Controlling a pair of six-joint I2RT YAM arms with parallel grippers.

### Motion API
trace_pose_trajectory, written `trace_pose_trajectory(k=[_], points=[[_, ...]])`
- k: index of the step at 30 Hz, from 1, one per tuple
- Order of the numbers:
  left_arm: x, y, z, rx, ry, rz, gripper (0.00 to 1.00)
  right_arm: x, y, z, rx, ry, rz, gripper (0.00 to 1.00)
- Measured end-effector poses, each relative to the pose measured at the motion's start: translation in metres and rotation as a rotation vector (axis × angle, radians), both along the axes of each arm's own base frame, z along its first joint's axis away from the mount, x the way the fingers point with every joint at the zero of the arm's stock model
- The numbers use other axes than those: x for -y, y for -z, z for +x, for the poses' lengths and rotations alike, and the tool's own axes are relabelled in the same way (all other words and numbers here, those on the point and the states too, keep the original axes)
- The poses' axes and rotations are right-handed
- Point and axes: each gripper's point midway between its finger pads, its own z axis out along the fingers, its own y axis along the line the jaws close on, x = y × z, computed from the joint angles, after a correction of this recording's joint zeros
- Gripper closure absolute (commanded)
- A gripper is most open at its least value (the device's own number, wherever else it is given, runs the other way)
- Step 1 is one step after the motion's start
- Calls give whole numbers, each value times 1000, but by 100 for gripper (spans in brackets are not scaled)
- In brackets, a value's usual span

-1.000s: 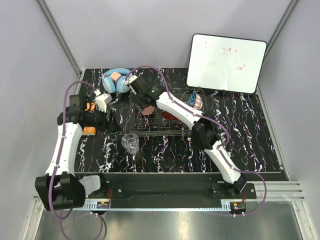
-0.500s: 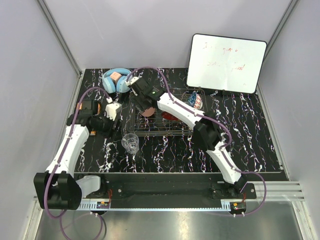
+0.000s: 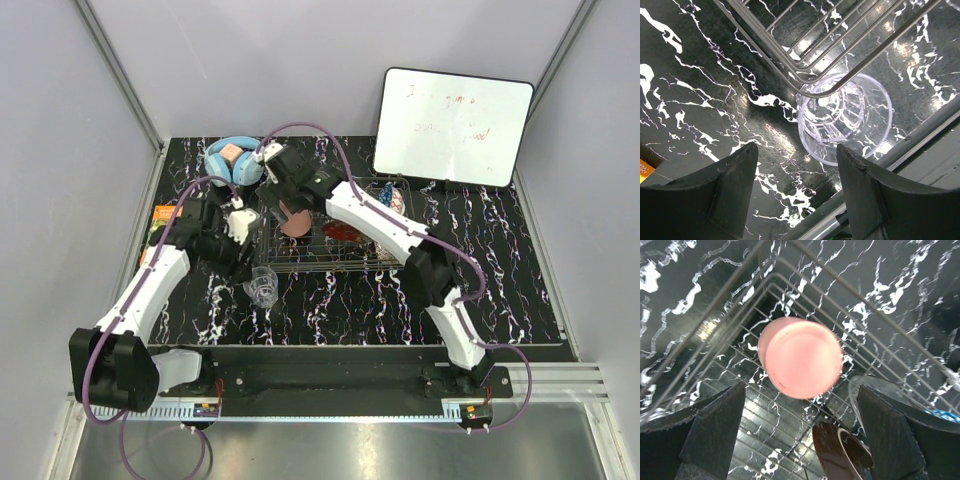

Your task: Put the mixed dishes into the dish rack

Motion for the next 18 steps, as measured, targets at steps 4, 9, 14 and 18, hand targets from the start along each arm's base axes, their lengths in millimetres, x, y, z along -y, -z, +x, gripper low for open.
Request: trace_pose_trajectory(k=[4,9,14,18], points=[[1,9,-3,-5,18,27,36,4,-37,-4,41,7,57,0],[3,22,-7,-8,49,66,35,19,-98,-18,112,24,164,0],[5,33,-8,-7,70,95,61,49,-143,-44,182,44,284,0],[5,44,-7,-28,83,112,92,69,-157,-62,212,65,359,0]])
